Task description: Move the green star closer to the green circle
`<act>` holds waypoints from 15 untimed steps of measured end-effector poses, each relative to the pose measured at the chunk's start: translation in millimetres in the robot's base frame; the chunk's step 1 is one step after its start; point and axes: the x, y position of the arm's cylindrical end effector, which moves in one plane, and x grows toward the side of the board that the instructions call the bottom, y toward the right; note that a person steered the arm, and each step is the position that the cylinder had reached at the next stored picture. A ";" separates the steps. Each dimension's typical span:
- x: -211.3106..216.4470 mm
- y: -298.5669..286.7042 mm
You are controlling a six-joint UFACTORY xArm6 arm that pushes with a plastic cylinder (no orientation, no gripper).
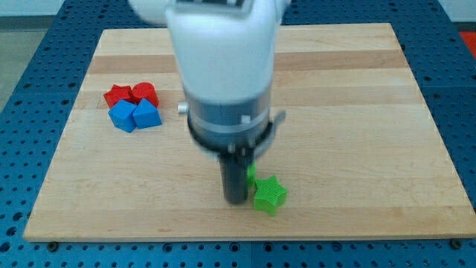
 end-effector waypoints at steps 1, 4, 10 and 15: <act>-64.4 0.0; 74.9 -7.2; 9.4 71.7; 74.9 126.7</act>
